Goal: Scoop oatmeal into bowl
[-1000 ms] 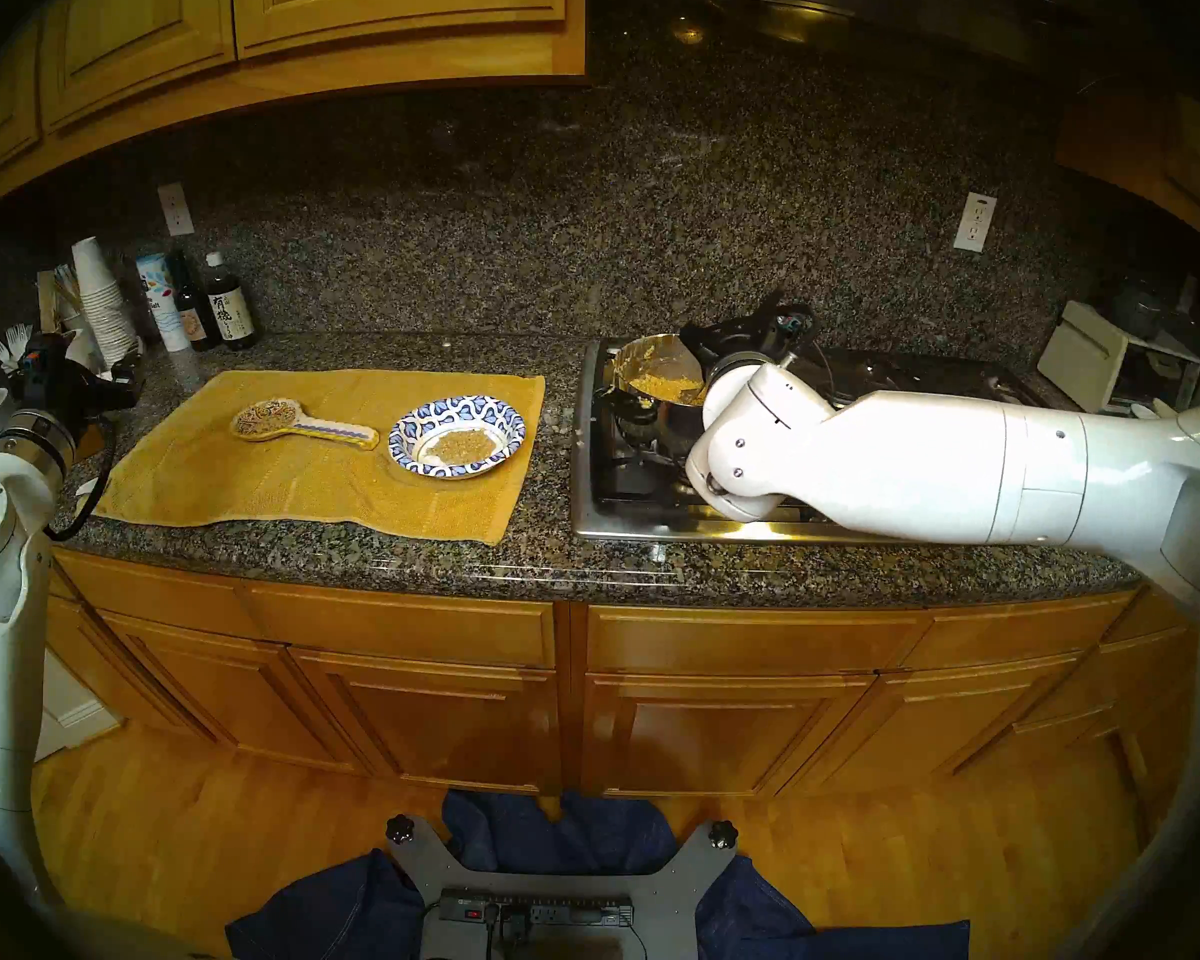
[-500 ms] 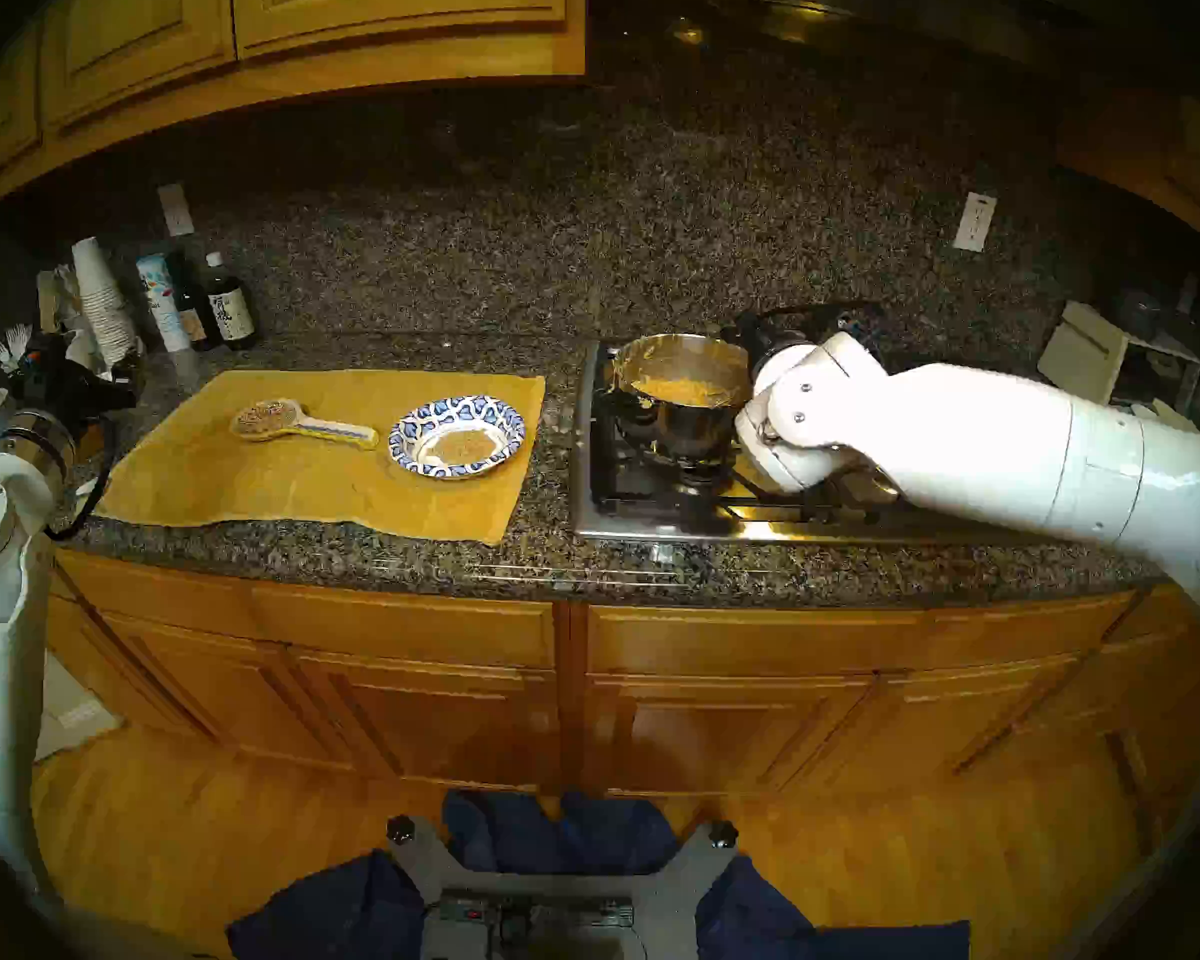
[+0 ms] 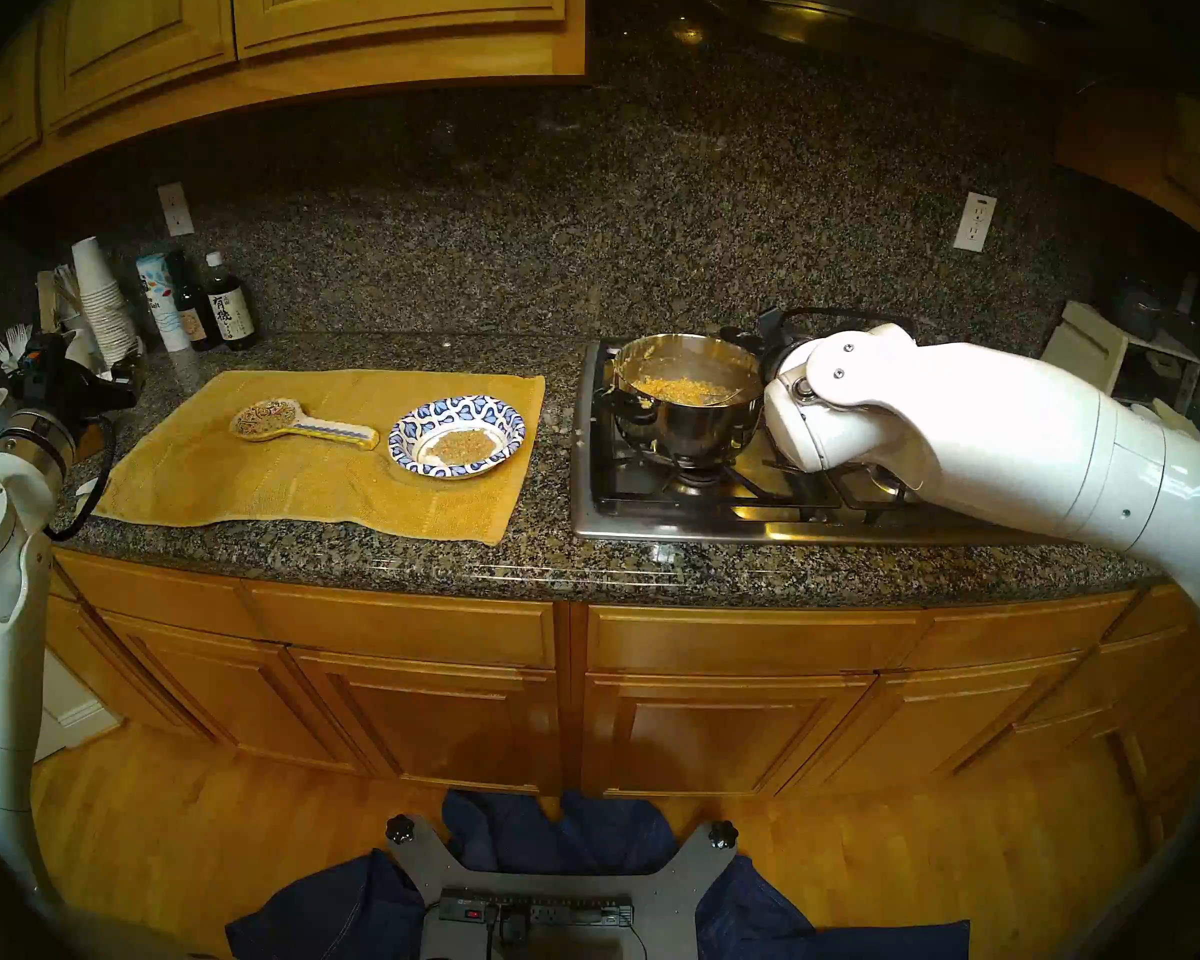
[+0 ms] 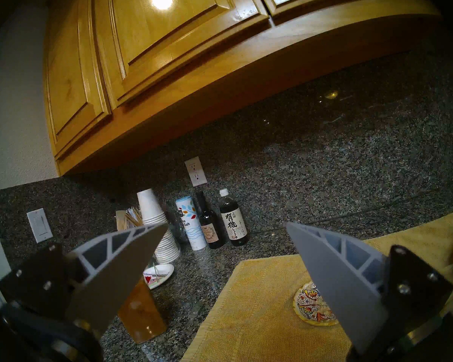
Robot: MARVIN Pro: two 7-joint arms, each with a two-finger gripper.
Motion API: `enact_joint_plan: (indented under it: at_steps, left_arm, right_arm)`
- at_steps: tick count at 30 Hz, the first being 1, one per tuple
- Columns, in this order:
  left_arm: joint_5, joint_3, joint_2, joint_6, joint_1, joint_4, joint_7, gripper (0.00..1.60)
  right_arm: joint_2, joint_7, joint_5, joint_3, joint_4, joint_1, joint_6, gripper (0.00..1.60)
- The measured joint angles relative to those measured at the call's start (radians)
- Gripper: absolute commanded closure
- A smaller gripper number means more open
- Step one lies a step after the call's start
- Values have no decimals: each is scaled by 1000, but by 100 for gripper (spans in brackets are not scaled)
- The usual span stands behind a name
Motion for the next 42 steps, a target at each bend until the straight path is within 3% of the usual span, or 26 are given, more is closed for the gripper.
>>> enact_joint_plan:
  at_steps: [14,42]
  left_arm:
    - [-1,0,1,0,1,0,1,0]
    - [-2,0,2,0,1,0,2,0]
  right_arm:
    - [9,97,98,34,29,-19,-5,160]
    - [66,121,111,95,-28,29,67,160]
